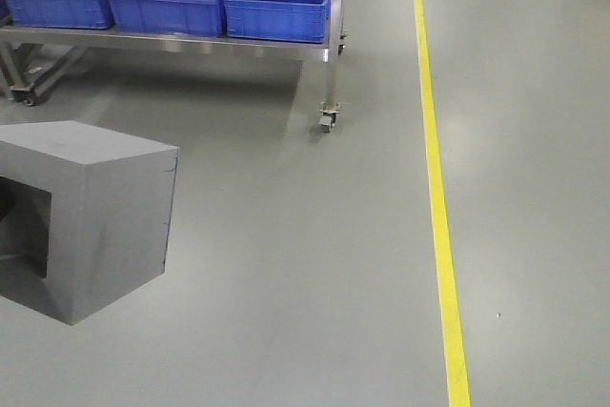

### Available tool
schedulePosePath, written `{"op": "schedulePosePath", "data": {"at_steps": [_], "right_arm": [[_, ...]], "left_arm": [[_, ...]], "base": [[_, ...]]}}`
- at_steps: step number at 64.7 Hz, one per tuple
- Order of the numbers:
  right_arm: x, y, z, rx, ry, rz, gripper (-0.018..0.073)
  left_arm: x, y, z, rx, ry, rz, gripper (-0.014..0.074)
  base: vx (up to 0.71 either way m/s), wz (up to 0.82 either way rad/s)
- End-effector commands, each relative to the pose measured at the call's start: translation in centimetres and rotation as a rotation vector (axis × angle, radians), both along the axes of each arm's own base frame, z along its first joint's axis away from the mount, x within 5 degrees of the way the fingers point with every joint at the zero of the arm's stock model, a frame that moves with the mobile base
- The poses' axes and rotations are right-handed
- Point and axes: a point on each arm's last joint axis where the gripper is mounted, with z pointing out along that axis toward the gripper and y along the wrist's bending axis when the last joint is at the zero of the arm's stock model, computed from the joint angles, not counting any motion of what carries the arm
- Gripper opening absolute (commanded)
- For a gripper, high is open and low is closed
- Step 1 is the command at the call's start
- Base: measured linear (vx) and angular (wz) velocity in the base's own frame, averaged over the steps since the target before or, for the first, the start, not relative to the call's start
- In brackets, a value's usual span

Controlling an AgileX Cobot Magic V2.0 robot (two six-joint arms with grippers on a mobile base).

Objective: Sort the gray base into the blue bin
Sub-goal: 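Drive the base away from the table, holding the block in the left gripper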

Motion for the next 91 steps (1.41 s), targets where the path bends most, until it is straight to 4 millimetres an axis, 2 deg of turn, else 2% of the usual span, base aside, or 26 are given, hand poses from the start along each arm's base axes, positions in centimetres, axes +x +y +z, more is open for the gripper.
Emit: {"op": "schedulePosePath", "data": {"at_steps": [1,65,91], "right_arm": [[-0.07,-0.01,0.7,-0.01,-0.082,-0.003,-0.0004],[-0.07,-0.01,0.71,-0.01,-0.083,-0.003,-0.0004],[-0.07,-0.01,0.71,-0.01,-0.083,-0.003,-0.0004]], "left_arm": [[-0.28,-0.01,2.0,-0.074,-0.115,-0.016,0.0004],[-0.28,-0.01,2.0,-0.074,-0.115,-0.016,0.0004],[-0.23,-0.04,1.98,-0.072,-0.113,-0.016,0.0004]], "base": [[0.33,-0.13],[0.4,-0.01],[0.38,0.32]]}}
